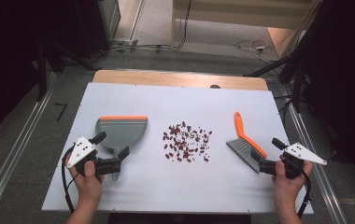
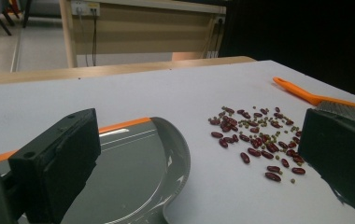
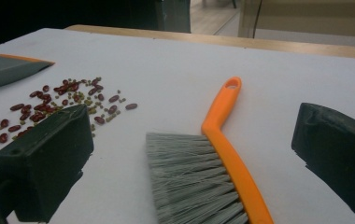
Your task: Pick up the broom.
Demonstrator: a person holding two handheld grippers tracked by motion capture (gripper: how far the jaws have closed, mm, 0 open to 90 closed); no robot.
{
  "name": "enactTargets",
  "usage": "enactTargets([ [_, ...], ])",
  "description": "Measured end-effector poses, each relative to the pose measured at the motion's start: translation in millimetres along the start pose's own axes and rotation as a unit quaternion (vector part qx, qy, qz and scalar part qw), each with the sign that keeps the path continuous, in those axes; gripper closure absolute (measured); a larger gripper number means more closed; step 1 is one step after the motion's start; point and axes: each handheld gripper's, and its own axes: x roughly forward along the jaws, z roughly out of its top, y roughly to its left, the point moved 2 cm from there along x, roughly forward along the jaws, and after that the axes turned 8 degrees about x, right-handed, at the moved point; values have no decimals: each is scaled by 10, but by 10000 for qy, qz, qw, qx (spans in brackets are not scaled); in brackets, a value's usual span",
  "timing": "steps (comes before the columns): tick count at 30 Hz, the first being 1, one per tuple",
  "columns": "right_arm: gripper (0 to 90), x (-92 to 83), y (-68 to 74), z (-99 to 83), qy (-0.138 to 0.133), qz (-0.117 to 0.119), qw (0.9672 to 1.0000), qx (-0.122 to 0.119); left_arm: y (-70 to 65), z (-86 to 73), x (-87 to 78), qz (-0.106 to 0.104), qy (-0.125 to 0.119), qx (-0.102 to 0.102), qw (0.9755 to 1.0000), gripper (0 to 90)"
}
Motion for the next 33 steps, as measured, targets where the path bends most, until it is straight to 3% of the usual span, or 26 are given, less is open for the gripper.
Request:
enactTargets([
  [10, 0, 17, 121, 157, 35, -70, 9998, -160, -47, 14, 42, -56, 62, 78, 9999, 0],
  [21, 0, 127, 223, 542, 80, -136, 9996, -233, -71, 27, 77, -59, 124, 114, 9998, 0],
  [25, 0, 214, 230, 684, 210, -215, 9989, -350, -83, 30, 79, -72, 127, 112, 9998, 0],
  [33, 0, 414, 164, 895, 383, -163, 9990, -184, -86, 22, 89, -100, 148, 104, 9998, 0],
])
